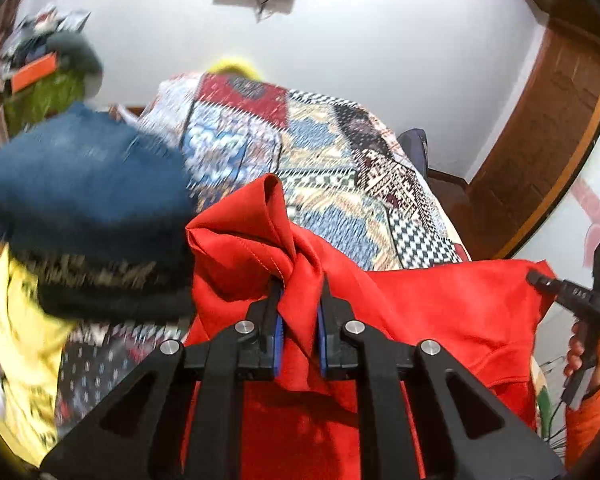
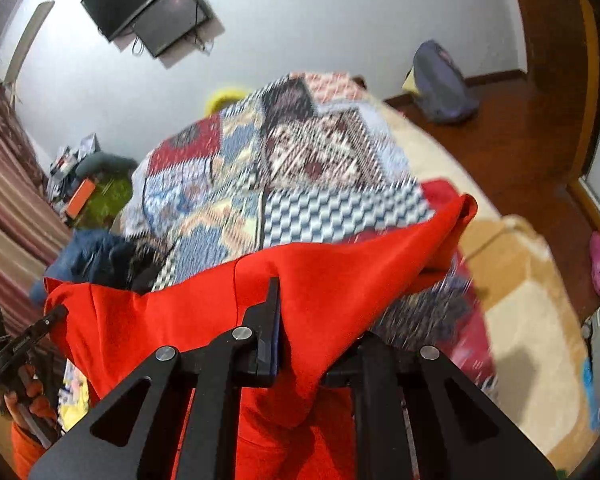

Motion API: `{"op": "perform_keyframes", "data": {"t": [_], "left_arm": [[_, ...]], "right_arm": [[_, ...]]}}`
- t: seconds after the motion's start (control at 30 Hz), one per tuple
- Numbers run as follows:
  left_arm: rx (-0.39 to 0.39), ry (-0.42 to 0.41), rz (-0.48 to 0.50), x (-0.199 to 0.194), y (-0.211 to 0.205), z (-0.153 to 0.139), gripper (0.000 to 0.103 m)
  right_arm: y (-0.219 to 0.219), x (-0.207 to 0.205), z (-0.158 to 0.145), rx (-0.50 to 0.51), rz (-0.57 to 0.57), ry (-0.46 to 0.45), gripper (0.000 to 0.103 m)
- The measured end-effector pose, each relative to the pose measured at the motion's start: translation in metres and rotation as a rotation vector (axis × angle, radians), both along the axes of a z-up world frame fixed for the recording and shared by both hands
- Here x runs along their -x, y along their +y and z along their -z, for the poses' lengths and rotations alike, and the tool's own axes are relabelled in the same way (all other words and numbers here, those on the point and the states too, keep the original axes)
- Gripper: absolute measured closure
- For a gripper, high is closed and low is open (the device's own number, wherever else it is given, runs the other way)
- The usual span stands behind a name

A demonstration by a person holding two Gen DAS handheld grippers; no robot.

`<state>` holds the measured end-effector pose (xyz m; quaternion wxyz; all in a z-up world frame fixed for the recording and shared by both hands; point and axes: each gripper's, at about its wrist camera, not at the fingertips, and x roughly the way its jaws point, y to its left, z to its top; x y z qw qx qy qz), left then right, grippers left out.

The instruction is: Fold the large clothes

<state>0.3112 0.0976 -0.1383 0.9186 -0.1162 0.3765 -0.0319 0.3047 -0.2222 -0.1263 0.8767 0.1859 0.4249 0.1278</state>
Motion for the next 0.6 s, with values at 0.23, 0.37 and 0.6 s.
{"op": "perform_keyframes", "data": {"t": [0.23, 0.37, 0.6], "left_arm": [[0.002, 0.039, 0.025, -0.085, -0.019, 0.015, 0.091], [-0.036, 0.071, 0.024, -0.130, -0.025, 0.030, 0.091], [-0.134, 0.201, -0.023, -0.181, -0.019, 0.088, 0.090]], "right_arm": [[-0.021, -0.041, 0.005, 0.004, 0.074, -0.015, 0.091], [-0.028, -0.066, 0.027, 0.004, 0.097, 0.018, 0.091], [-0.030, -0.094, 0.078, 0.082, 0.104, 0.102, 0.088]]}}
